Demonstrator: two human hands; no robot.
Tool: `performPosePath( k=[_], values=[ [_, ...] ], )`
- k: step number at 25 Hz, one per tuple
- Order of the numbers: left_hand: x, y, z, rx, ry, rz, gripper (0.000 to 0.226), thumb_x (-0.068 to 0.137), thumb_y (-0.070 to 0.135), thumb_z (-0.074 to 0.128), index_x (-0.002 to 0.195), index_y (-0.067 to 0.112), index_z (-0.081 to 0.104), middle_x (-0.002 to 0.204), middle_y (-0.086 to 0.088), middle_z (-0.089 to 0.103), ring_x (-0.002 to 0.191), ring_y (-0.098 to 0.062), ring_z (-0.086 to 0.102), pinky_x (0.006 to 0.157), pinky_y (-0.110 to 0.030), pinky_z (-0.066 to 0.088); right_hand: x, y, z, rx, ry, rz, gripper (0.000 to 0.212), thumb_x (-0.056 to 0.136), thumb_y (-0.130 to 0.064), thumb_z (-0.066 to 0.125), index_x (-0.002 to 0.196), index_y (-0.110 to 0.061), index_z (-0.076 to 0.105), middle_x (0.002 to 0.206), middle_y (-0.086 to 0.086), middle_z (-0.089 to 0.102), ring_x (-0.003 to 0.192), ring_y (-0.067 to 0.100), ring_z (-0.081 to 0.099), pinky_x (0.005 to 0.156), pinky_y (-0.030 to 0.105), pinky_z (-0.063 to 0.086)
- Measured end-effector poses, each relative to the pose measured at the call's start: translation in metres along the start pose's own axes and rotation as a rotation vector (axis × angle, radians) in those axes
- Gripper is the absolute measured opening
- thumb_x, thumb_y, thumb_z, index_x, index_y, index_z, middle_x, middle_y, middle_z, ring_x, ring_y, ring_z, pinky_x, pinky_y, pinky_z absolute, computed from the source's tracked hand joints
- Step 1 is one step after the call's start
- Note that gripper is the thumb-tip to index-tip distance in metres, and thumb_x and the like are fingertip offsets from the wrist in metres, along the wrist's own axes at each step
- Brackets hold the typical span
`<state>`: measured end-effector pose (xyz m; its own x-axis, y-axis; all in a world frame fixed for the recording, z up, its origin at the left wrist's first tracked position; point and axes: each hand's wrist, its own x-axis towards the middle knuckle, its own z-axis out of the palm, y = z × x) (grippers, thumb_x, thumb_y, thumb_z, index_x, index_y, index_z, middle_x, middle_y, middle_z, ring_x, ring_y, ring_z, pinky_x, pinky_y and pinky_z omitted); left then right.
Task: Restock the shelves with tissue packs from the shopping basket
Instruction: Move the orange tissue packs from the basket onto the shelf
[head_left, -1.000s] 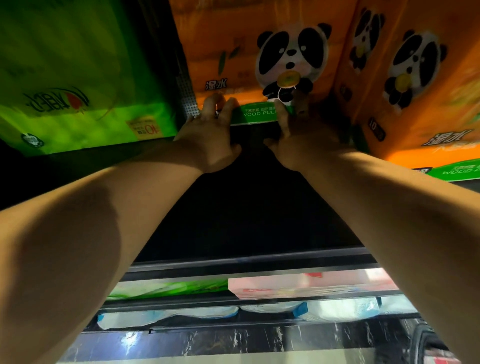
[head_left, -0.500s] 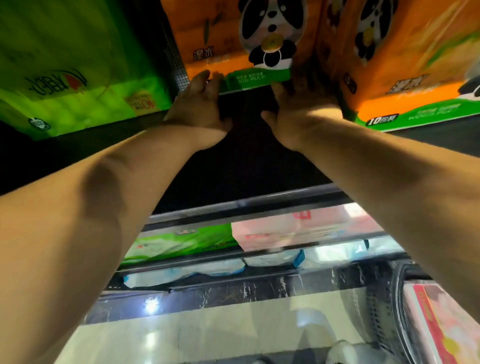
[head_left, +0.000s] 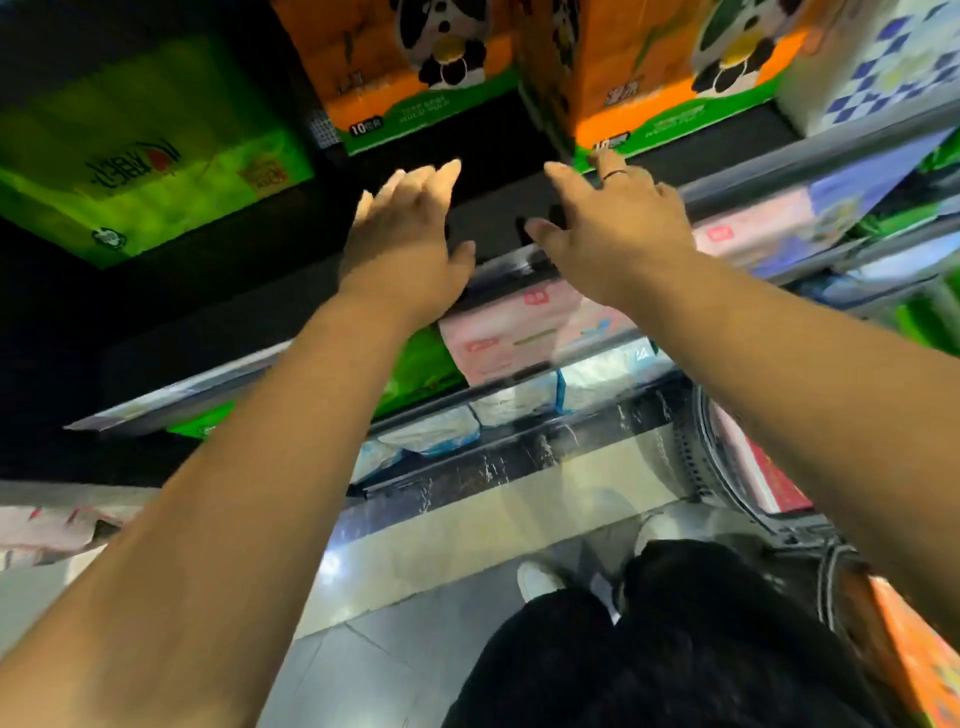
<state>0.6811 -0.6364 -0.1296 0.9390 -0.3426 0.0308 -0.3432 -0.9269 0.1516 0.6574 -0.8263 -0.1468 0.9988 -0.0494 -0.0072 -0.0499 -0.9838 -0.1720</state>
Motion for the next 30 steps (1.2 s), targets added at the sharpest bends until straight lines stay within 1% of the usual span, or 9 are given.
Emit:
performPosePath(
  k=[2, 6, 10, 13, 16, 21, 25, 28, 30],
  values=[
    [-0.023, 0.027, -0.001, -0.042, -0.002, 0.047, 0.069, 0.094, 0.037, 0.052, 0.152, 0.021, 0.018, 0.155, -0.007, 0.027, 0.145, -0.028, 0.018, 0.119, -0.046, 0.011, -0.037, 0.02, -0.008, 0.039, -0.027, 0.052, 0.063, 0.095, -0.06, 0.035, 0.15, -0.032, 0.024, 0.155, 0.014, 0.024, 0.139, 0.037, 0.027, 0.11, 0.054, 0.023],
    [-0.066, 0.087, 0.01, -0.086, -0.023, 0.187, 0.071, 0.09, 0.036, 0.058, 0.15, 0.016, 0.027, 0.153, -0.012, 0.033, 0.143, -0.033, 0.025, 0.117, -0.05, 0.017, -0.115, 0.071, -0.018, 0.019, -0.038, 0.098, 0.064, 0.095, -0.061, 0.033, 0.151, -0.03, 0.024, 0.157, 0.014, 0.022, 0.141, 0.037, 0.025, 0.112, 0.054, 0.022],
    [-0.088, 0.157, 0.027, -0.109, -0.108, 0.276, 0.07, 0.09, 0.038, 0.056, 0.15, 0.018, 0.025, 0.154, -0.01, 0.03, 0.143, -0.031, 0.024, 0.118, -0.049, 0.016, -0.185, 0.13, -0.022, 0.015, 0.002, 0.212, 0.071, 0.09, -0.068, 0.026, 0.149, -0.029, 0.032, 0.153, 0.014, 0.031, 0.137, 0.038, 0.033, 0.11, 0.056, 0.026],
    [-0.11, 0.221, 0.036, -0.102, -0.117, 0.453, 0.068, 0.087, 0.039, 0.055, 0.147, 0.013, 0.033, 0.148, -0.014, 0.039, 0.137, -0.035, 0.033, 0.115, -0.05, 0.021, -0.242, 0.181, -0.026, 0.02, 0.002, 0.331, 0.071, 0.088, -0.067, 0.029, 0.148, -0.029, 0.034, 0.152, 0.016, 0.033, 0.133, 0.041, 0.037, 0.106, 0.055, 0.029],
    [-0.13, 0.293, 0.048, -0.093, -0.149, 0.596, 0.072, 0.081, 0.047, 0.042, 0.142, 0.01, 0.041, 0.142, -0.016, 0.046, 0.132, -0.036, 0.041, 0.111, -0.051, 0.03, -0.308, 0.226, -0.035, 0.053, 0.025, 0.456, 0.079, 0.08, -0.07, 0.02, 0.144, -0.028, 0.041, 0.146, 0.018, 0.041, 0.126, 0.041, 0.044, 0.102, 0.055, 0.034],
    [-0.163, 0.408, 0.08, -0.125, -0.217, 0.813, 0.07, 0.081, 0.043, 0.053, 0.142, 0.012, 0.04, 0.143, -0.015, 0.045, 0.133, -0.036, 0.041, 0.106, -0.055, 0.036, -0.407, 0.299, -0.036, 0.09, 0.017, 0.641, 0.066, 0.084, -0.055, 0.055, 0.143, -0.029, 0.04, 0.145, 0.012, 0.04, 0.129, 0.037, 0.04, 0.105, 0.05, 0.034],
    [-0.19, 0.48, 0.111, -0.115, -0.301, 0.974, 0.068, 0.082, 0.045, 0.045, 0.139, 0.01, 0.043, 0.137, -0.018, 0.049, 0.126, -0.037, 0.046, 0.104, -0.053, 0.039, -0.473, 0.345, -0.013, 0.182, 0.018, 0.785, 0.065, 0.084, -0.048, 0.06, 0.142, -0.024, 0.043, 0.138, 0.013, 0.045, 0.123, 0.037, 0.045, 0.102, 0.045, 0.038],
    [-0.202, 0.516, 0.138, -0.09, -0.402, 1.055, 0.069, 0.08, 0.047, 0.043, 0.138, 0.009, 0.045, 0.138, -0.02, 0.049, 0.125, -0.039, 0.048, 0.104, -0.051, 0.039, -0.512, 0.362, 0.012, 0.32, 0.039, 0.908, 0.064, 0.08, -0.042, 0.066, 0.137, -0.018, 0.05, 0.134, 0.018, 0.05, 0.119, 0.042, 0.049, 0.096, 0.051, 0.045],
    [-0.205, 0.537, 0.16, -0.065, -0.479, 1.11, 0.068, 0.08, 0.046, 0.052, 0.137, 0.009, 0.048, 0.136, -0.02, 0.05, 0.124, -0.039, 0.048, 0.102, -0.051, 0.041, -0.531, 0.371, 0.029, 0.387, 0.053, 1.017, 0.065, 0.08, -0.04, 0.07, 0.137, -0.015, 0.051, 0.134, 0.02, 0.049, 0.114, 0.045, 0.05, 0.093, 0.052, 0.047]
  ],
)
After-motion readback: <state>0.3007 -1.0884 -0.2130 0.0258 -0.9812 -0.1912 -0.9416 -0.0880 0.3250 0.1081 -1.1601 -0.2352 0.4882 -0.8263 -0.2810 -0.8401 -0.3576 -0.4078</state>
